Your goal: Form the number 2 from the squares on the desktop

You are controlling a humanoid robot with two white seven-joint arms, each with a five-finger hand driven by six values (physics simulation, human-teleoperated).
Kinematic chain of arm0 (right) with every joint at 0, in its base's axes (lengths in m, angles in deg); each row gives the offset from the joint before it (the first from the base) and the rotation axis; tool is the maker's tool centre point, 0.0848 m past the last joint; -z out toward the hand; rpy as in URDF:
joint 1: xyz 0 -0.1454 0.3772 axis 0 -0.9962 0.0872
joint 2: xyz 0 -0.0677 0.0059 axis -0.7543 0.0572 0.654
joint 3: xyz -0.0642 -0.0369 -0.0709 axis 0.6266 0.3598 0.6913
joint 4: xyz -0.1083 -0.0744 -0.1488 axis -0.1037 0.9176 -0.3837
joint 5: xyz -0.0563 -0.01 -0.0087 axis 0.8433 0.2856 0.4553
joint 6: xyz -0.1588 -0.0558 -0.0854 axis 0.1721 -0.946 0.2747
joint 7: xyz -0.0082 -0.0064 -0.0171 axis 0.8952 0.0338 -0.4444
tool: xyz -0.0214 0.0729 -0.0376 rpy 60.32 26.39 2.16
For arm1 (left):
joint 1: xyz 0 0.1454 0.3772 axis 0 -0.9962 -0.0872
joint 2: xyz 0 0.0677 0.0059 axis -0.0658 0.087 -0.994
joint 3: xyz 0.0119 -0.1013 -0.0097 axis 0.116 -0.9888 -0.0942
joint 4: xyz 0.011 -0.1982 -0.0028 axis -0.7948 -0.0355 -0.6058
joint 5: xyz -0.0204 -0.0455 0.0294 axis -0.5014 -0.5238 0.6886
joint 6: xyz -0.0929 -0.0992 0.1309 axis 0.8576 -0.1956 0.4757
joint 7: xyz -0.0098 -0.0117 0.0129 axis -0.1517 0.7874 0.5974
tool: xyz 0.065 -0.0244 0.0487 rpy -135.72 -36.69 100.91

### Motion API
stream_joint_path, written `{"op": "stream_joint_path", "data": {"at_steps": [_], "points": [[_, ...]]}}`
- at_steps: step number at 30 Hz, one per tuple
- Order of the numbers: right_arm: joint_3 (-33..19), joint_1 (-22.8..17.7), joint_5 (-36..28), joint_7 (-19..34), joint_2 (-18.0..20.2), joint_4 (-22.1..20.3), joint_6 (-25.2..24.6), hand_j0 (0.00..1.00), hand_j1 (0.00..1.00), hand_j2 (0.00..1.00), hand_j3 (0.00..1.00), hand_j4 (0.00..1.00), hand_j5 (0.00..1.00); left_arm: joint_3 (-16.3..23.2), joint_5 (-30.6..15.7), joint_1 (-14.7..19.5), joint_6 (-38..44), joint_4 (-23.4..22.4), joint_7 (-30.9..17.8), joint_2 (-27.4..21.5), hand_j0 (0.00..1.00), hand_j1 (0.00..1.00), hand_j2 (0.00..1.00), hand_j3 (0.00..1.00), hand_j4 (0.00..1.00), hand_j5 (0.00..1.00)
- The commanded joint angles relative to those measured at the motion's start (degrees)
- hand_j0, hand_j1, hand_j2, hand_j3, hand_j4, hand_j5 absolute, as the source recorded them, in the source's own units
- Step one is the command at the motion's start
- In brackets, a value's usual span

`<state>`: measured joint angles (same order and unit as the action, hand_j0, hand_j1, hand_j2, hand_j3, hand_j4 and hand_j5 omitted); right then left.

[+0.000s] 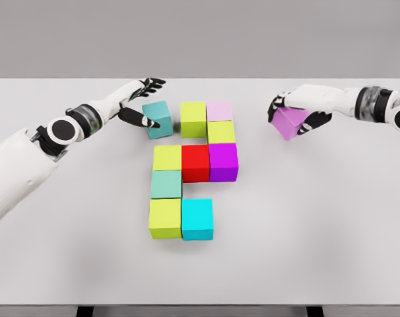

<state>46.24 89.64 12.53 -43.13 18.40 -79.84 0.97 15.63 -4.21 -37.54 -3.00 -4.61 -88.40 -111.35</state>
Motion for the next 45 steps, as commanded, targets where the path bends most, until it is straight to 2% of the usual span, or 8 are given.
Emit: {"op": "stream_joint_path", "data": {"at_steps": [1,6,11,16,21,28,42,45], "points": [[-0.1,-0.3,-0.8,0.0,2.5,-5.5,-0.2,0.60,0.60,0.60,0.60,0.60,0.60,0.0,-0.1,0.0,-1.4,0.1,-0.1,-0.8,1.00,1.00,1.00,1.00,1.00,1.00],[0.0,-3.3,-2.6,0.0,6.9,-13.3,-0.2,0.63,0.63,0.63,0.63,0.63,0.63,-0.1,-0.4,-1.5,-2.4,6.1,-0.3,-6.0,1.00,1.00,1.00,1.00,1.00,1.00],[0.0,-7.0,-2.9,0.0,11.1,-21.5,-0.2,0.63,0.63,0.63,0.63,0.63,0.63,-0.2,-1.3,-1.7,-7.2,6.3,-0.6,-10.9,1.00,1.00,1.00,1.00,1.00,1.00],[-0.1,-10.3,-3.5,0.0,15.7,-29.1,-0.2,0.63,0.63,0.63,0.63,0.63,0.63,0.2,-3.4,-3.3,-16.8,6.8,-12.6,-15.5,1.00,1.00,1.00,1.00,1.00,1.00],[0.0,-13.4,-4.2,0.0,17.7,-36.8,-0.2,0.63,0.63,0.63,0.63,0.63,0.63,0.2,-3.6,-3.5,-16.2,6.0,-15.8,-15.4,1.00,1.00,1.00,1.00,1.00,1.00],[0.6,-15.1,-5.5,0.0,17.7,-39.8,-0.2,0.67,0.67,0.67,0.67,0.67,0.67,0.2,-3.1,-3.6,-15.7,0.5,-15.8,-11.3,1.00,1.00,1.00,1.00,1.00,1.00],[5.0,-14.4,-6.2,0.0,15.5,-40.1,-0.2,0.71,0.71,0.71,0.71,0.71,0.71,0.2,-2.9,-3.6,-15.7,-2.0,-15.7,-8.3,1.00,1.00,1.00,1.00,1.00,1.00],[9.3,-12.6,-6.2,0.0,14.7,-40.1,-0.2,0.71,0.71,0.71,0.71,0.71,0.71,0.2,-2.9,-3.3,-15.7,-2.0,-15.6,-8.3,1.00,1.00,1.00,1.00,1.00,1.00]]}}
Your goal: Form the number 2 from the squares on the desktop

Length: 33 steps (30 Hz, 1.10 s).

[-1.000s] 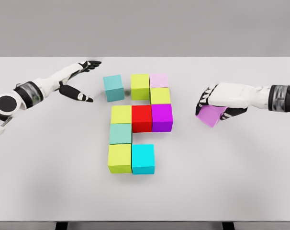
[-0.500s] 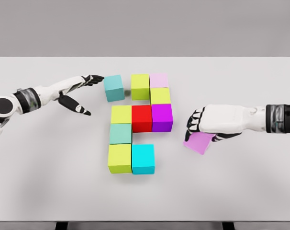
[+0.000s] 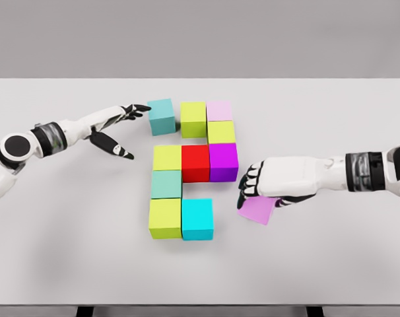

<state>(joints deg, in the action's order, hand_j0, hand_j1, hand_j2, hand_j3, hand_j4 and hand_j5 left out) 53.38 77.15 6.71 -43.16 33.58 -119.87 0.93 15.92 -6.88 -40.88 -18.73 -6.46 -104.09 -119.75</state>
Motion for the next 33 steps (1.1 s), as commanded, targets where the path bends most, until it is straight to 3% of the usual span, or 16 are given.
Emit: {"op": "stream_joint_path", "data": {"at_steps": [1,6,7,8,12,14,16,21,25,28,33], "points": [[2.3,0.1,-0.4,0.0,-0.5,0.0,-0.1,0.71,0.71,0.71,0.71,0.71,0.71,-0.1,-0.2,0.0,0.0,-0.2,0.1,0.1,1.00,1.00,1.00,1.00,1.00,1.00],[4.6,0.6,-0.4,0.0,-0.8,-0.1,-0.1,0.72,0.72,0.72,0.72,0.72,0.72,-0.4,-0.8,0.4,-0.4,0.2,0.1,-0.7,1.00,1.00,1.00,1.00,1.00,1.00],[4.5,0.8,-0.4,0.0,-1.0,-0.1,-0.1,0.83,0.83,0.83,0.83,0.83,0.83,-0.4,-0.8,0.4,-0.4,0.1,0.1,-0.8,1.00,1.00,1.00,1.00,1.00,1.00],[4.5,1.2,-0.4,0.0,-1.3,-0.1,-0.1,1.00,1.00,1.00,1.00,1.00,1.00,-0.5,-0.9,0.4,-0.3,-0.3,0.1,-0.7,1.00,1.00,1.00,1.00,1.00,1.00],[4.3,1.5,-0.4,0.0,-1.4,-0.1,-0.1,1.00,1.00,1.00,1.00,1.00,1.00,-0.6,-0.9,1.5,0.1,-3.9,0.4,0.0,1.00,1.00,1.00,1.00,1.00,1.00],[3.8,1.5,-0.5,0.0,-1.4,0.0,-0.1,1.00,1.00,1.00,1.00,1.00,1.00,-0.4,1.5,1.9,-0.2,-6.3,0.4,1.3,1.00,1.00,1.00,1.00,1.00,1.00],[2.0,1.4,-1.2,0.0,-1.1,0.0,-0.1,1.00,1.00,1.00,1.00,1.00,1.00,-0.6,11.7,2.6,-0.4,-6.4,0.5,1.2,1.00,1.00,1.00,1.00,1.00,1.00],[-6.0,0.1,-4.0,0.0,1.0,0.1,-0.1,1.00,1.00,1.00,1.00,1.00,1.00,-0.5,18.9,3.3,-0.4,-6.1,0.6,0.7,1.00,1.00,1.00,1.00,1.00,1.00],[-12.7,-3.7,-4.4,0.0,4.2,1.4,-0.1,1.00,1.00,1.00,1.00,1.00,1.00,-0.4,19.3,3.3,-0.5,-6.0,0.6,1.4,1.00,1.00,1.00,1.00,1.00,1.00],[-13.9,-3.9,-4.4,0.0,5.1,1.6,-0.1,1.00,1.00,1.00,1.00,1.00,1.00,-0.5,19.2,3.3,-0.5,-6.0,0.6,1.5,1.00,1.00,1.00,1.00,1.00,1.00],[-14.5,-6.3,-3.9,0.0,7.0,5.5,-0.1,1.00,1.00,1.00,1.00,1.00,1.00,-0.5,19.2,3.9,-0.5,-6.2,0.6,2.1,1.00,1.00,1.00,1.00,1.00,1.00]]}}
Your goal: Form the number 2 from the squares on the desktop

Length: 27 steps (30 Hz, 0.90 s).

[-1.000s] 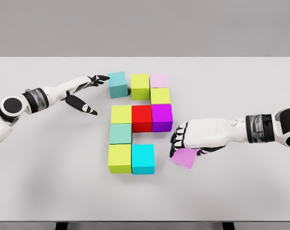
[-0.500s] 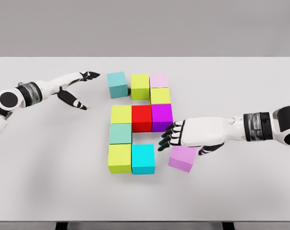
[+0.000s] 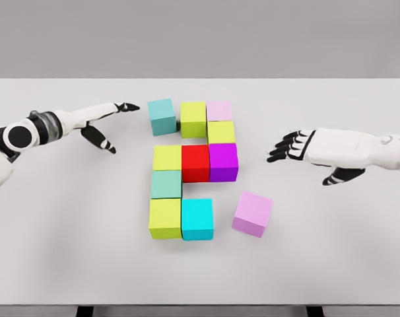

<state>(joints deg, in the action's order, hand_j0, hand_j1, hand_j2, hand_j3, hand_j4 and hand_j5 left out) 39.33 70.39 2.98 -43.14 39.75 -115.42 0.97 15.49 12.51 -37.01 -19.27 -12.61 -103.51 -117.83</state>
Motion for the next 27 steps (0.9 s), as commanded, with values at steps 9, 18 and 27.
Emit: {"op": "stream_joint_path", "data": {"at_steps": [9,18,27], "points": [[0.2,-3.8,7.3,0.0,2.5,0.6,-0.2,1.00,1.00,1.00,1.00,1.00,1.00,0.0,-0.1,0.3,0.0,0.3,0.0,0.7,1.00,1.00,1.00,1.00,1.00,1.00],[2.6,-4.6,11.4,0.0,3.5,-1.4,-0.2,1.00,1.00,1.00,1.00,1.00,1.00,0.0,0.8,0.4,-0.5,0.5,0.0,1.4,1.00,1.00,1.00,1.00,1.00,1.00],[5.4,-4.7,11.5,0.0,2.8,-4.2,-0.2,1.00,1.00,1.00,1.00,1.00,1.00,0.0,1.5,0.4,-3.7,0.6,0.0,1.4,1.00,1.00,1.00,1.00,1.00,1.00]]}}
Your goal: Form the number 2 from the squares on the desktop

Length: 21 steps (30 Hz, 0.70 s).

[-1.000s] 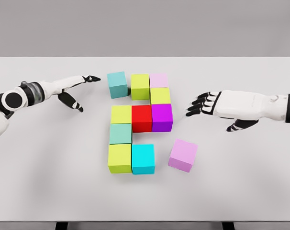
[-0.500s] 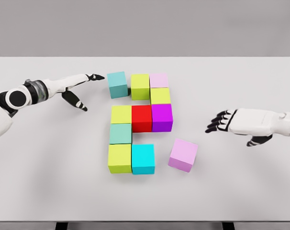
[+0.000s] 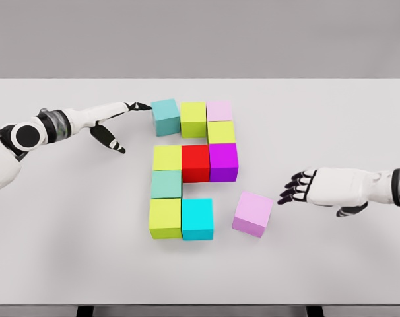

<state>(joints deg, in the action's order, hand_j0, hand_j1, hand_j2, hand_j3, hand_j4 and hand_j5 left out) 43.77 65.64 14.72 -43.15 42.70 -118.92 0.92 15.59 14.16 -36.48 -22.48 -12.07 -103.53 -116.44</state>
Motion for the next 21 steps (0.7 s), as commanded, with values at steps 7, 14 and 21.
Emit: {"op": "stream_joint_path", "data": {"at_steps": [7,14,21], "points": [[2.3,0.4,-0.2,0.0,-1.0,-0.8,-0.1,1.00,1.00,1.00,1.00,1.00,1.00,-0.1,-0.1,0.1,-0.5,-0.1,0.0,0.3,1.00,1.00,1.00,1.00,1.00,1.00],[2.3,1.1,-0.3,0.0,-2.7,-0.8,-0.1,1.00,1.00,1.00,1.00,1.00,1.00,-0.2,0.7,0.6,0.2,-0.9,0.0,1.0,1.00,1.00,1.00,1.00,1.00,1.00],[3.0,1.2,-0.3,0.0,-3.9,-0.9,-0.1,1.00,1.00,1.00,1.00,1.00,1.00,-0.2,0.8,1.9,0.2,-4.4,0.0,2.9,1.00,1.00,1.00,1.00,1.00,1.00]]}}
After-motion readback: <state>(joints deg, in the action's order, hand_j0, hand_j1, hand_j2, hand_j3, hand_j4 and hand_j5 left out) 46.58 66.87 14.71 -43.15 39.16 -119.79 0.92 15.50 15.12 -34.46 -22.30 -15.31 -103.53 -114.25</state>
